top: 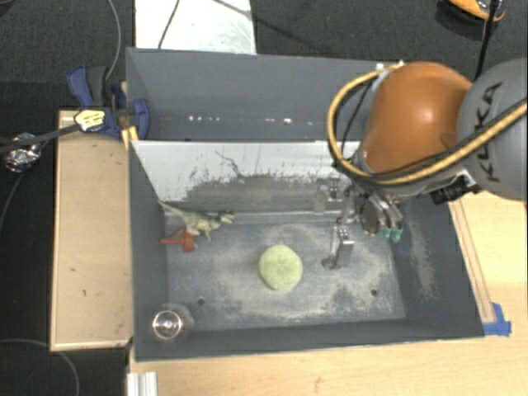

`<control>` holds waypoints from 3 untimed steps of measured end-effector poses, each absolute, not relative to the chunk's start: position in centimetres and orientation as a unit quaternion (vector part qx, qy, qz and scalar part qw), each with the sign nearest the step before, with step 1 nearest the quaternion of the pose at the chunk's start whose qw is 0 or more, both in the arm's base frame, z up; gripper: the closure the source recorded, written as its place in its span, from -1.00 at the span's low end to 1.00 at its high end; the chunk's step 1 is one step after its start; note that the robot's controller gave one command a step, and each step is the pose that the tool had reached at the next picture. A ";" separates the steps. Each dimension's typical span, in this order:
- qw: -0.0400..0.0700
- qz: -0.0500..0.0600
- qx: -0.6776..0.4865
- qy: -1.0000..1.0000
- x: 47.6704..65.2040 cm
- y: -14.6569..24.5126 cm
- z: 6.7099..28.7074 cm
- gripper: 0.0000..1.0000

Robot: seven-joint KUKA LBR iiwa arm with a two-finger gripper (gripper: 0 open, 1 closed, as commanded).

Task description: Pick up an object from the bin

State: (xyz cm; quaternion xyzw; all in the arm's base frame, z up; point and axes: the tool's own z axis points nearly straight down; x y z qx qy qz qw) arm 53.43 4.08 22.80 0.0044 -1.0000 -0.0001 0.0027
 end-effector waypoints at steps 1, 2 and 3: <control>-0.001 0.000 0.004 -1.000 53.6 4.1 23.2 -1.00; -0.007 0.000 0.014 -1.000 53.5 4.8 20.8 -1.00; -0.004 0.000 0.032 -0.999 52.9 6.3 16.0 -1.00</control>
Offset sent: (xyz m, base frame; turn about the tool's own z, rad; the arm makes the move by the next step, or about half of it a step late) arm -0.0115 0.0279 -0.0909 -0.0833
